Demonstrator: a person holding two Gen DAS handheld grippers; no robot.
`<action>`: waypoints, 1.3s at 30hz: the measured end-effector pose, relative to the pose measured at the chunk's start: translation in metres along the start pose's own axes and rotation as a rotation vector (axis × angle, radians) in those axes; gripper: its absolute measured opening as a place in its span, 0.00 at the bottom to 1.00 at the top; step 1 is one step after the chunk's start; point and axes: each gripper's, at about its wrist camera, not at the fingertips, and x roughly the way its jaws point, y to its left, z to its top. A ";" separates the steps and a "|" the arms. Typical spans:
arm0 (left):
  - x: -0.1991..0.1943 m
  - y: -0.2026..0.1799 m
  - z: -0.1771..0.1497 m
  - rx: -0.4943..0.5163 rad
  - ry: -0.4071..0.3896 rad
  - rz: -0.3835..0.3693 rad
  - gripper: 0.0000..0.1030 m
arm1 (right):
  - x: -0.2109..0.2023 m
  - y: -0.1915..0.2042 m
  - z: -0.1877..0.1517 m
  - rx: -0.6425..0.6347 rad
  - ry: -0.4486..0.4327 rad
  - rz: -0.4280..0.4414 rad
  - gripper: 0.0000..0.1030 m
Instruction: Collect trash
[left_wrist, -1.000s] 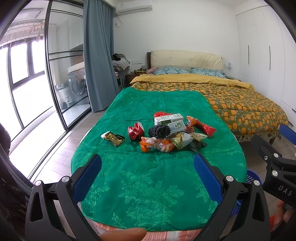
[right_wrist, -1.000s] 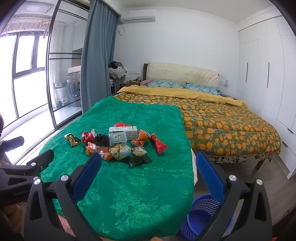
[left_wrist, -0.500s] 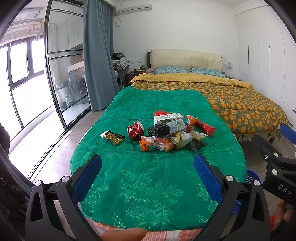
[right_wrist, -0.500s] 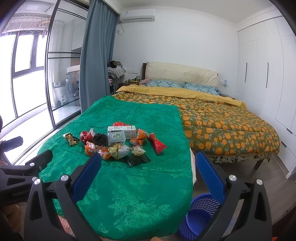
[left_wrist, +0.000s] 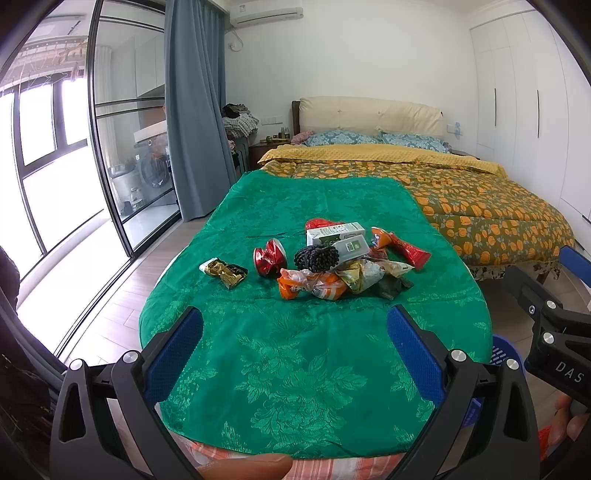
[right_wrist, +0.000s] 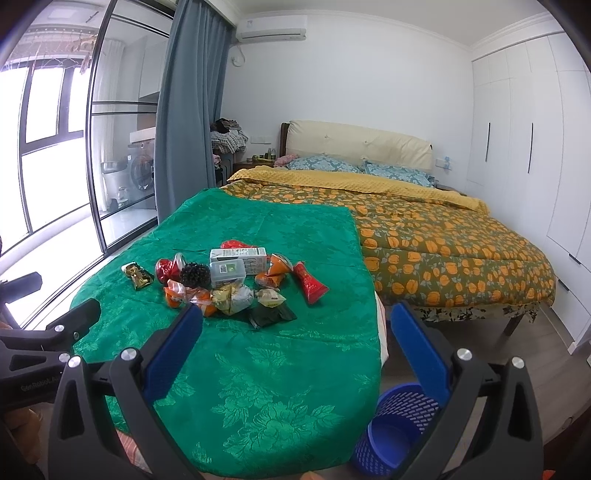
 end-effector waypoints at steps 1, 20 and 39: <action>0.000 0.000 0.000 0.000 0.000 0.000 0.96 | 0.000 0.000 0.000 0.000 0.000 0.000 0.96; 0.000 0.000 0.000 0.000 0.004 -0.001 0.96 | 0.001 -0.004 -0.001 0.004 0.000 -0.005 0.96; 0.000 0.002 0.001 -0.001 0.007 -0.002 0.96 | 0.001 -0.009 -0.002 0.005 0.000 -0.009 0.96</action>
